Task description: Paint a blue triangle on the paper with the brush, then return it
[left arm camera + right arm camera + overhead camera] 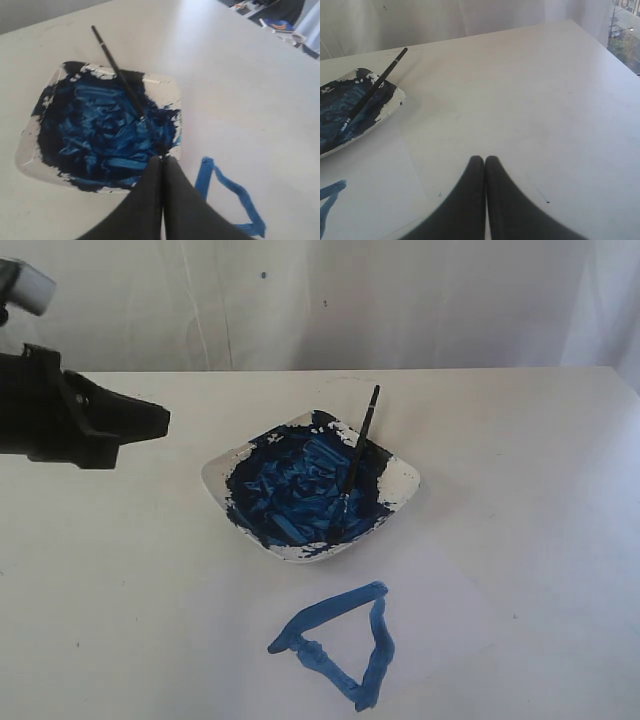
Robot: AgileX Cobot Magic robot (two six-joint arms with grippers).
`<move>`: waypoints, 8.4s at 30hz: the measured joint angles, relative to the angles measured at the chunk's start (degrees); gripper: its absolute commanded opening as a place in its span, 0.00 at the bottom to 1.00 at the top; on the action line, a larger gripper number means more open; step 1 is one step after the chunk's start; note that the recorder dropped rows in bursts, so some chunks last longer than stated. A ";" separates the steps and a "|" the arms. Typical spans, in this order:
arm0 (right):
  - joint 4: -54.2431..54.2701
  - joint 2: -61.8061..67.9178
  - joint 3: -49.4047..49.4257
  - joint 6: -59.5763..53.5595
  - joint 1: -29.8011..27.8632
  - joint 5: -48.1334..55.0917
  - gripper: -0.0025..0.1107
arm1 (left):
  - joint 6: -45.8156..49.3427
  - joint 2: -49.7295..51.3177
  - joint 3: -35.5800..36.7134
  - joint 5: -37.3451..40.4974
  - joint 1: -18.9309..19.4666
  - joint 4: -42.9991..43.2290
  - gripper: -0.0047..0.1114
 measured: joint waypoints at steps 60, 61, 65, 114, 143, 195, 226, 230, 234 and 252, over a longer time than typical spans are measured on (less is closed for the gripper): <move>0.22 0.00 0.00 0.00 0.00 0.00 0.02 | -5.21 -46.06 28.06 -14.53 0.00 4.45 0.04; 0.22 0.00 0.00 0.00 0.00 0.00 0.02 | -5.21 -46.11 28.38 -14.53 0.00 4.45 0.04; 0.22 0.00 0.00 0.00 0.00 0.00 0.02 | -5.21 -46.11 29.26 -14.67 0.00 4.45 0.04; 0.22 0.00 0.00 0.00 0.00 0.00 0.02 | -66.90 -59.47 42.01 -21.86 0.00 62.94 0.04; 0.22 0.00 0.00 0.00 0.00 0.00 0.02 | -69.84 -66.20 45.91 -8.44 0.00 68.89 0.04; 0.22 0.00 0.00 0.00 0.00 0.00 0.02 | -67.46 -66.86 45.91 -7.74 15.81 67.34 0.04; 0.22 0.00 0.00 0.00 0.00 0.00 0.02 | -67.40 -66.86 45.91 -7.74 15.81 67.34 0.04; 0.22 0.00 0.00 0.00 0.00 0.00 0.02 | -67.40 -66.86 45.91 -7.74 15.81 67.34 0.04; 0.22 0.00 0.00 0.00 0.00 0.00 0.02 | -67.40 -66.86 45.91 -7.74 15.81 67.34 0.04; 0.22 0.00 0.00 0.00 0.00 0.00 0.02 | -67.40 -66.86 45.91 -7.74 15.81 67.34 0.04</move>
